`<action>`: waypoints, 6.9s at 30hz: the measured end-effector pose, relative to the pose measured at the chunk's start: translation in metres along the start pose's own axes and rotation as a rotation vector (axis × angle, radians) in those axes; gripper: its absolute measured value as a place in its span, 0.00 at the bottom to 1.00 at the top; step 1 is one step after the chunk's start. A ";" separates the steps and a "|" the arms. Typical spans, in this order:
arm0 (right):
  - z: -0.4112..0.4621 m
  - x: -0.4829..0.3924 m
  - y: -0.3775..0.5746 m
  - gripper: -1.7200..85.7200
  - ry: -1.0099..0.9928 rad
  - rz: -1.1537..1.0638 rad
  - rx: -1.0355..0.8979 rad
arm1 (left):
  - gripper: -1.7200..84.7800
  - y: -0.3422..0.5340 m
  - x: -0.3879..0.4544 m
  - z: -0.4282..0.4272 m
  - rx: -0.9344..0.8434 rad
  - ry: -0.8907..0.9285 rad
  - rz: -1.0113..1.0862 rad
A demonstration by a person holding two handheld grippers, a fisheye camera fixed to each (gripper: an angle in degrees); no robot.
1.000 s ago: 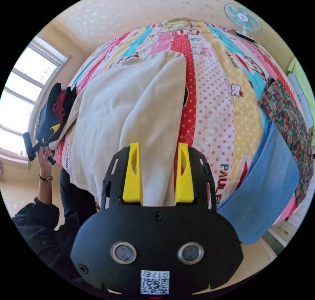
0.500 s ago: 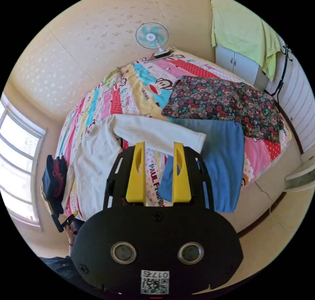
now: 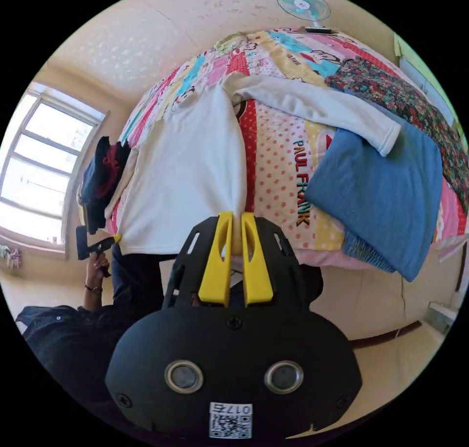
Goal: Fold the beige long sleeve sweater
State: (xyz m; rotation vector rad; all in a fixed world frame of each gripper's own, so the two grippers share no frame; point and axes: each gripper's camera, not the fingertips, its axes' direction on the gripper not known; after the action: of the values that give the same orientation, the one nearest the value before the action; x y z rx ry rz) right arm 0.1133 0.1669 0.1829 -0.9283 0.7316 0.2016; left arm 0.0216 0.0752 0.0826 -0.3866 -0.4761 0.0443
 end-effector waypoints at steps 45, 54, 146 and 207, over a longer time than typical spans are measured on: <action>0.055 0.035 0.084 0.03 -0.128 -0.043 0.449 | 0.07 -0.285 0.179 -0.013 0.568 -0.001 0.399; 0.049 0.087 0.104 0.02 -0.362 -0.016 0.461 | 0.13 -0.343 0.161 0.244 0.169 0.056 0.295; 0.126 -0.146 -0.115 0.15 0.394 -0.056 0.374 | 0.13 -0.104 -0.008 0.046 0.406 -0.415 0.367; -0.205 0.036 -0.032 0.06 -0.494 -0.015 1.046 | 0.10 -0.145 -0.034 0.047 0.342 -0.325 0.173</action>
State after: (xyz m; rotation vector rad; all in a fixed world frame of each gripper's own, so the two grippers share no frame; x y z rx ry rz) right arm 0.0553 -0.0186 0.1026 0.1250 0.2802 0.0109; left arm -0.0366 -0.0468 0.1602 -0.0809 -0.7415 0.3556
